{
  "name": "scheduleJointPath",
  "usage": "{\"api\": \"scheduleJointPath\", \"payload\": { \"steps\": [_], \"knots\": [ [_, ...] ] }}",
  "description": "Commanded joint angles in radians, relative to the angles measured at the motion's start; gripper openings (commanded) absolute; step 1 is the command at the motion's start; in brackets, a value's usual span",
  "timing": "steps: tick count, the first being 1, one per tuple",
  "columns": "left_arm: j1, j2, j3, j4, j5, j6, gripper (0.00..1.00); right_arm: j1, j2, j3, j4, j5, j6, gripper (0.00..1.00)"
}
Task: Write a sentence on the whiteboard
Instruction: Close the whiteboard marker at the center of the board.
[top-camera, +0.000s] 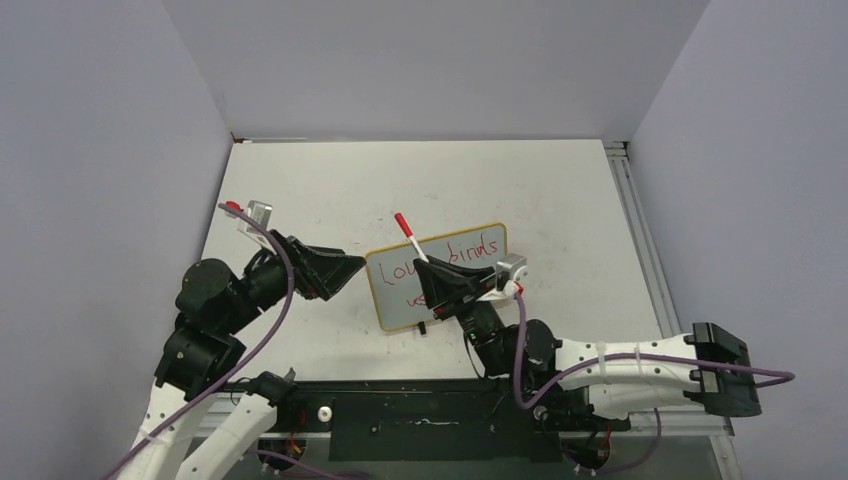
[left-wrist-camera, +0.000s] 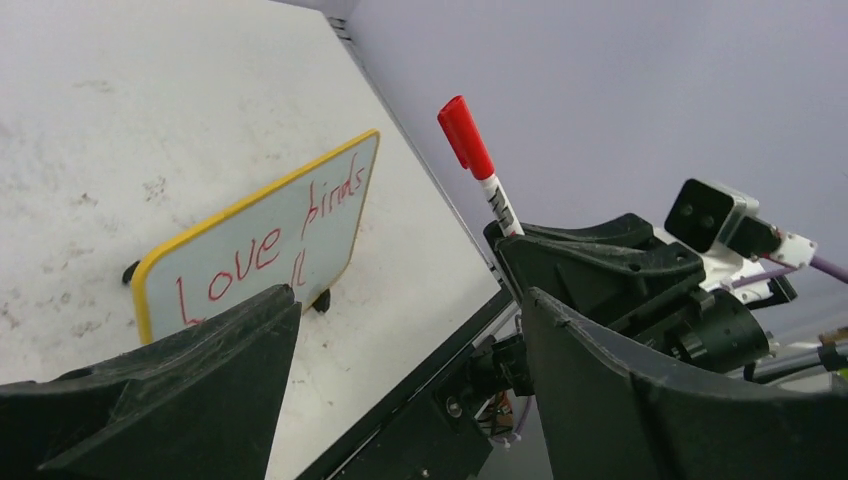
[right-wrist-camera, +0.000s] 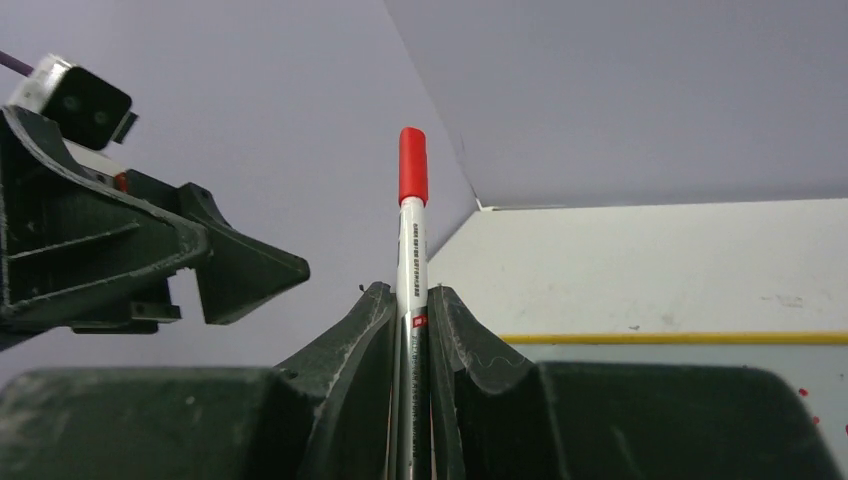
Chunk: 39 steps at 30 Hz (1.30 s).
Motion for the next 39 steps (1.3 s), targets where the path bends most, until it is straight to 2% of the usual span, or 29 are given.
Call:
{"api": "scheduleJointPath", "payload": {
  "steps": [1, 8, 16, 28, 31, 36, 39],
  "knots": [
    [-0.004, 0.077, 0.038, 0.271, 0.181, 0.057, 0.8, -0.058, -0.108, -0.032, -0.067, -0.236, 0.177, 0.05],
    [-0.009, 0.15, 0.037, 0.493, 0.303, -0.011, 0.81, -0.143, -0.194, -0.042, -0.101, -0.423, 0.282, 0.05],
    [-0.012, 0.181, 0.046, 0.566, 0.333, -0.049, 0.82, -0.264, -0.205, -0.06, -0.073, -0.627, 0.432, 0.05],
    [-0.013, 0.201, 0.065, 0.541, 0.316, -0.03, 0.82, -0.316, -0.154, -0.063, 0.031, -0.806, 0.569, 0.05],
    [-0.014, 0.202, 0.067, 0.547, 0.325, -0.032, 0.77, -0.329, -0.129, -0.053, 0.043, -0.824, 0.602, 0.05],
    [-0.014, 0.191, 0.063, 0.563, 0.334, -0.044, 0.61, -0.343, -0.106, -0.055, 0.074, -0.839, 0.635, 0.05],
    [-0.014, 0.184, 0.053, 0.562, 0.328, -0.046, 0.56, -0.353, -0.104, -0.06, 0.088, -0.842, 0.651, 0.05]
  ]
}}
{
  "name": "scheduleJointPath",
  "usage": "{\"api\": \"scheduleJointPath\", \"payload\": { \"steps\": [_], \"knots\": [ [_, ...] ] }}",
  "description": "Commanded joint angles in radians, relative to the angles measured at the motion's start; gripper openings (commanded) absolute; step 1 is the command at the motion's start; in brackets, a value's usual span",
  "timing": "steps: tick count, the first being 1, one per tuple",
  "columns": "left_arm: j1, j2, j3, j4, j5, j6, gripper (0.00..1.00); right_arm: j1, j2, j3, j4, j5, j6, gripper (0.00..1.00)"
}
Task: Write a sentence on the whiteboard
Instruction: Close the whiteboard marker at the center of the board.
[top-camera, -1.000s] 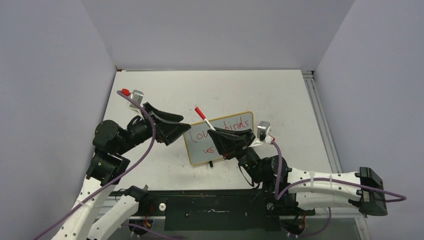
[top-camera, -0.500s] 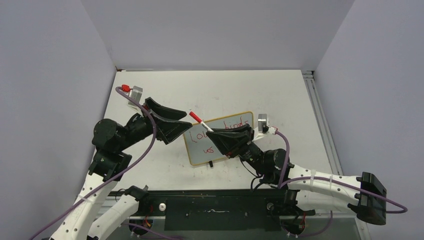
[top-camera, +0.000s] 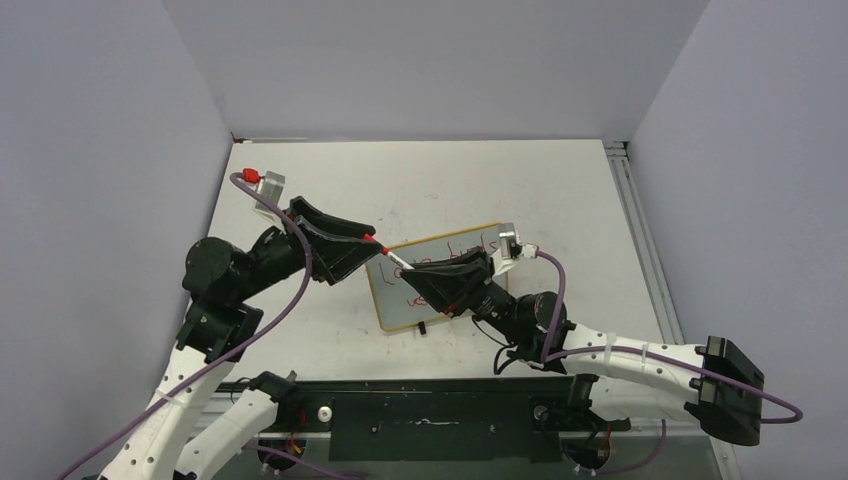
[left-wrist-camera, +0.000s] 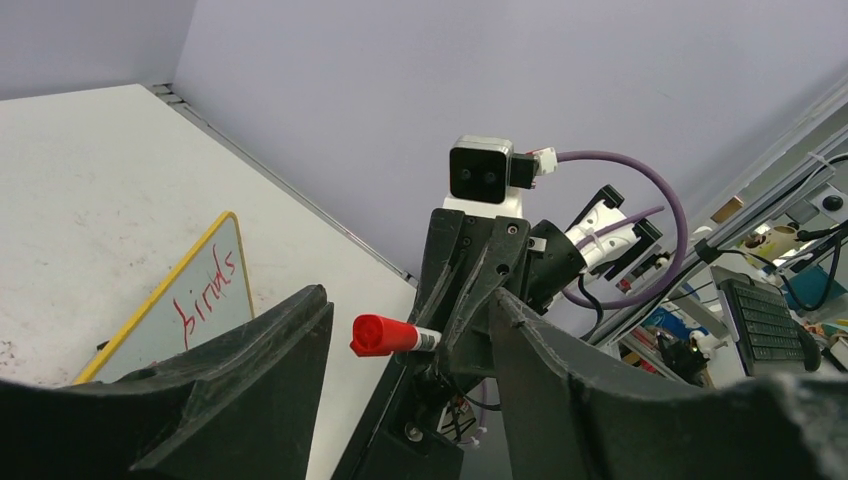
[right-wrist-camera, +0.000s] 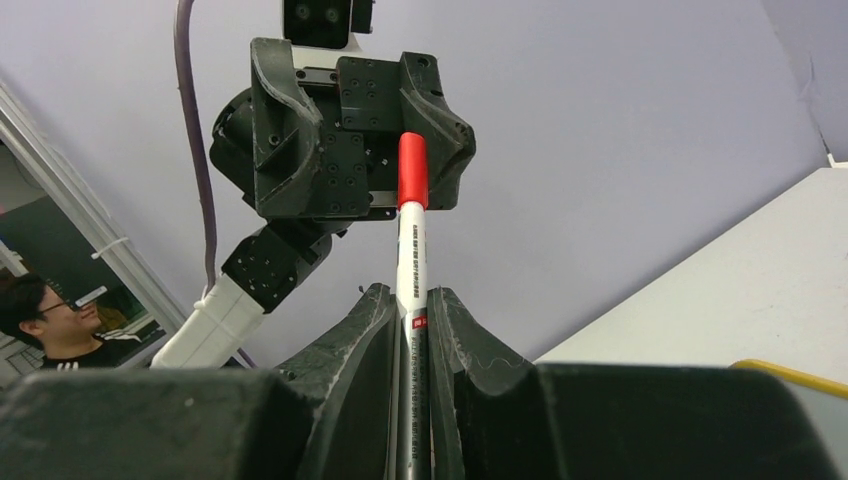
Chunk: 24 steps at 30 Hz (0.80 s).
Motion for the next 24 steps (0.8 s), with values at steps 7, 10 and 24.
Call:
{"api": "scheduleJointPath", "payload": {
  "steps": [7, 10, 24],
  "knots": [
    [-0.003, -0.014, 0.018, 0.077, 0.01, -0.025, 0.49, -0.033, 0.006, 0.013, 0.108, -0.053, 0.067, 0.05],
    [-0.003, -0.01, 0.021, 0.084, 0.012, -0.03, 0.47, -0.039, 0.012, 0.021, 0.094, -0.059, 0.073, 0.05],
    [-0.003, 0.0, 0.015, 0.087, 0.004, -0.033, 0.43, -0.062, 0.044, 0.044, 0.112, -0.121, 0.118, 0.05]
  ]
}}
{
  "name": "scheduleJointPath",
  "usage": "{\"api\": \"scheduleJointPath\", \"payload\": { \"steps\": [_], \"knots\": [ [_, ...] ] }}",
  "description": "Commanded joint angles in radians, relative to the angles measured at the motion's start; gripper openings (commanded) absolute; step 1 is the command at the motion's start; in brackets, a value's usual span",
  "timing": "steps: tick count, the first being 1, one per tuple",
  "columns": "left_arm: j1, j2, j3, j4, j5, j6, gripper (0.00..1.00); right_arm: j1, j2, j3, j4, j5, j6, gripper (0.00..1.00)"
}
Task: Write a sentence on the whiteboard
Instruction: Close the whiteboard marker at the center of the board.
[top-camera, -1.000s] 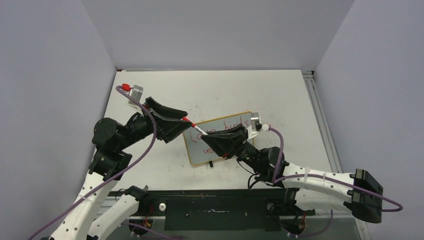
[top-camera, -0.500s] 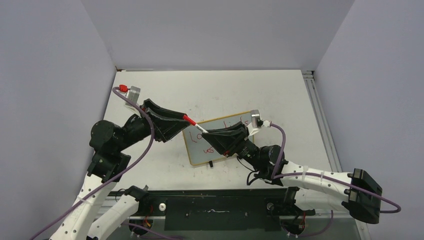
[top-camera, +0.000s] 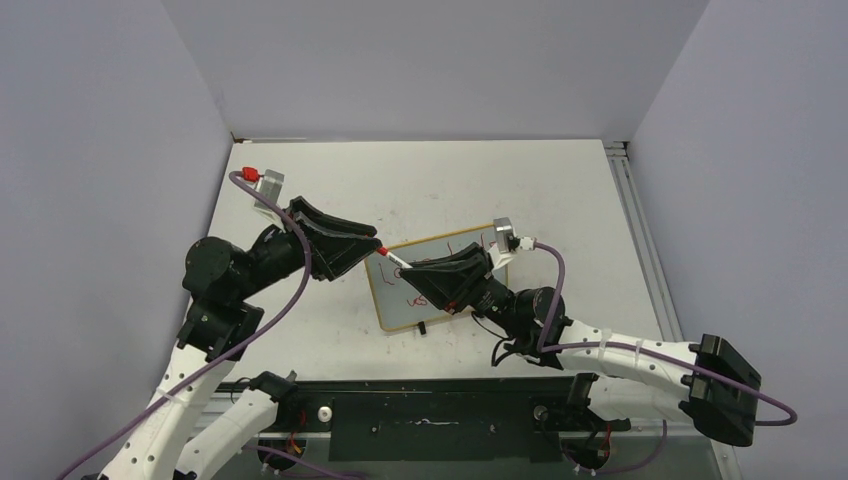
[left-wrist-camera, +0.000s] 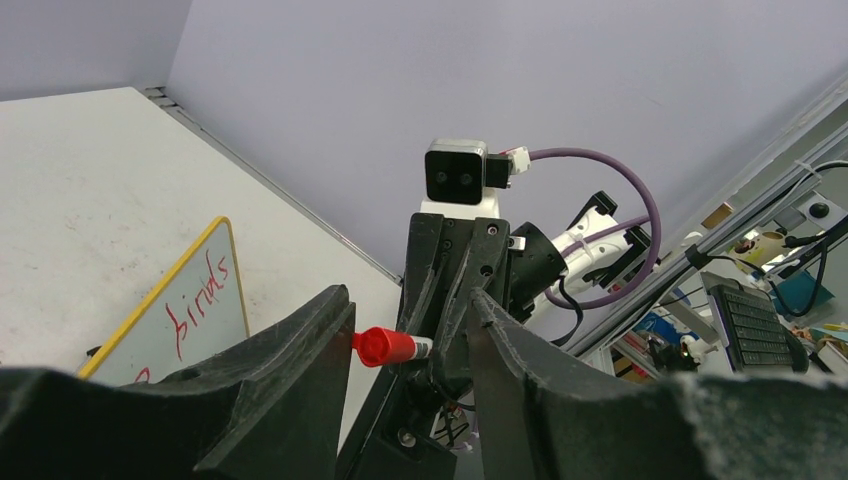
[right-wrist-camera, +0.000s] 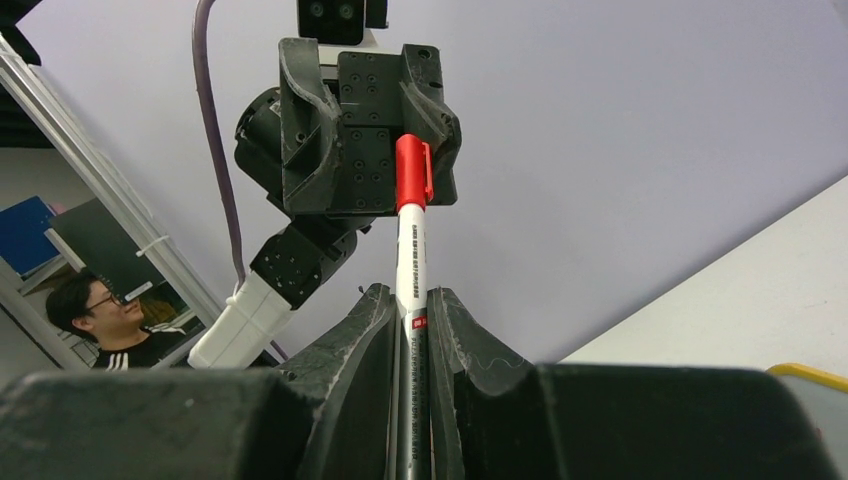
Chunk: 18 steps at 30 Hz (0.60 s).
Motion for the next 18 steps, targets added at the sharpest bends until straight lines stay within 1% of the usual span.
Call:
{"api": "scheduleJointPath", "payload": {
  "steps": [1, 5, 9, 14, 18],
  "knots": [
    [-0.003, -0.002, 0.015, 0.065, 0.005, -0.008, 0.43, -0.01, 0.016, 0.043, 0.066, -0.038, 0.026, 0.05],
    [-0.003, -0.002, 0.012, 0.064, 0.006, -0.007, 0.43, -0.014, 0.024, 0.044, 0.085, -0.045, 0.037, 0.05],
    [-0.004, -0.005, 0.006, 0.064, 0.004, -0.009, 0.34, -0.016, 0.031, 0.046, 0.092, -0.046, 0.039, 0.05],
    [-0.003, -0.011, -0.004, 0.058, 0.003, -0.014, 0.3, -0.016, 0.035, 0.048, 0.093, -0.045, 0.038, 0.05],
    [-0.003, -0.015, -0.009, 0.054, 0.002, -0.016, 0.23, -0.016, 0.04, 0.049, 0.094, -0.045, 0.034, 0.05]
  ]
}}
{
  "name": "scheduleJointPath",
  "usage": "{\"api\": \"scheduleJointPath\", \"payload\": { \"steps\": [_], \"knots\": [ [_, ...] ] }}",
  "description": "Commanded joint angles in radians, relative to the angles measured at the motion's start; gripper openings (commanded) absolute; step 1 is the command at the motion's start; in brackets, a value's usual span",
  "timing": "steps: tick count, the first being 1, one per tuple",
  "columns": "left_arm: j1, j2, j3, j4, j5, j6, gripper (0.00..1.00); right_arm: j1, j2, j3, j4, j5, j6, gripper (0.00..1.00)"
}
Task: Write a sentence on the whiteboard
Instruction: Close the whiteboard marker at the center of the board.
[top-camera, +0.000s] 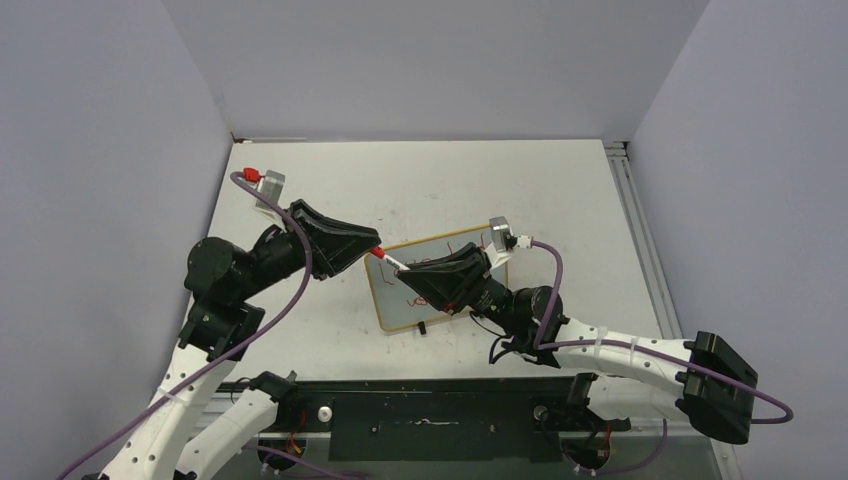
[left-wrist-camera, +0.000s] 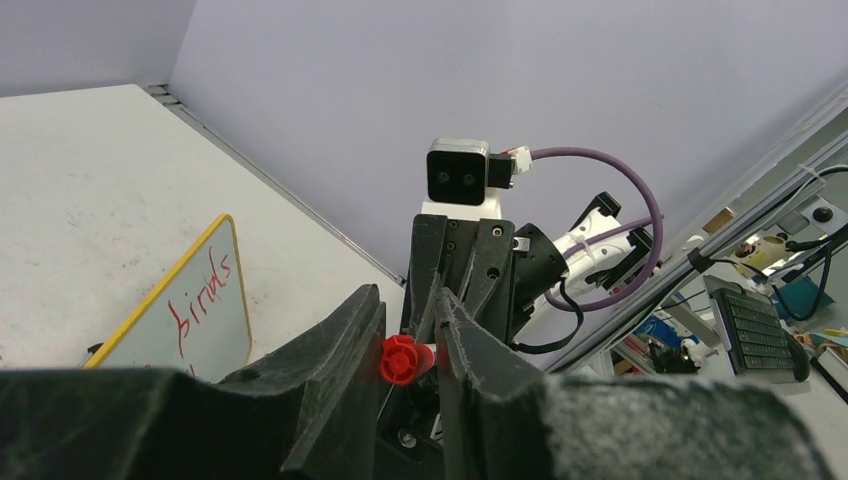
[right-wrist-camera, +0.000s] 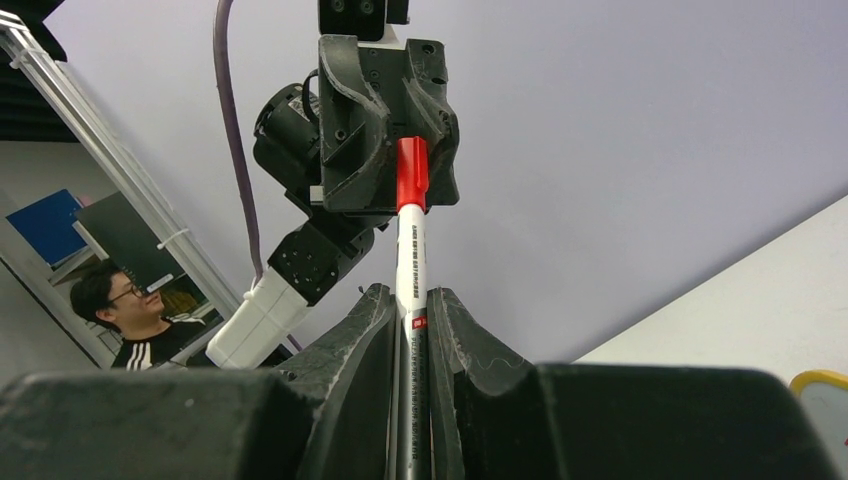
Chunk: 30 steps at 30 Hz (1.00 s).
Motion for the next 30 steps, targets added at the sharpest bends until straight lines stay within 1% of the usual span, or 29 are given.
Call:
{"api": "scheduleJointPath", "payload": {
  "steps": [1, 5, 9, 10, 20, 30],
  "knots": [
    [-0.004, -0.016, -0.002, 0.051, 0.006, -0.014, 0.21, -0.009, 0.012, 0.046, 0.06, -0.004, 0.001, 0.05],
    [-0.005, -0.02, -0.011, 0.052, 0.005, -0.024, 0.13, -0.009, 0.018, 0.051, 0.058, -0.004, -0.011, 0.05],
    [-0.005, -0.025, -0.025, 0.059, 0.007, -0.039, 0.01, -0.008, 0.029, 0.056, 0.054, 0.0, -0.037, 0.05],
    [-0.006, -0.028, -0.03, 0.062, 0.008, -0.043, 0.0, -0.009, 0.033, 0.058, 0.052, 0.001, -0.043, 0.05],
    [-0.013, -0.05, -0.083, 0.07, 0.003, -0.067, 0.0, -0.008, 0.063, 0.076, 0.055, 0.017, -0.091, 0.05],
    [-0.052, -0.056, -0.12, 0.083, -0.007, -0.075, 0.0, -0.008, 0.085, 0.113, 0.049, 0.024, -0.122, 0.05]
  ]
}}
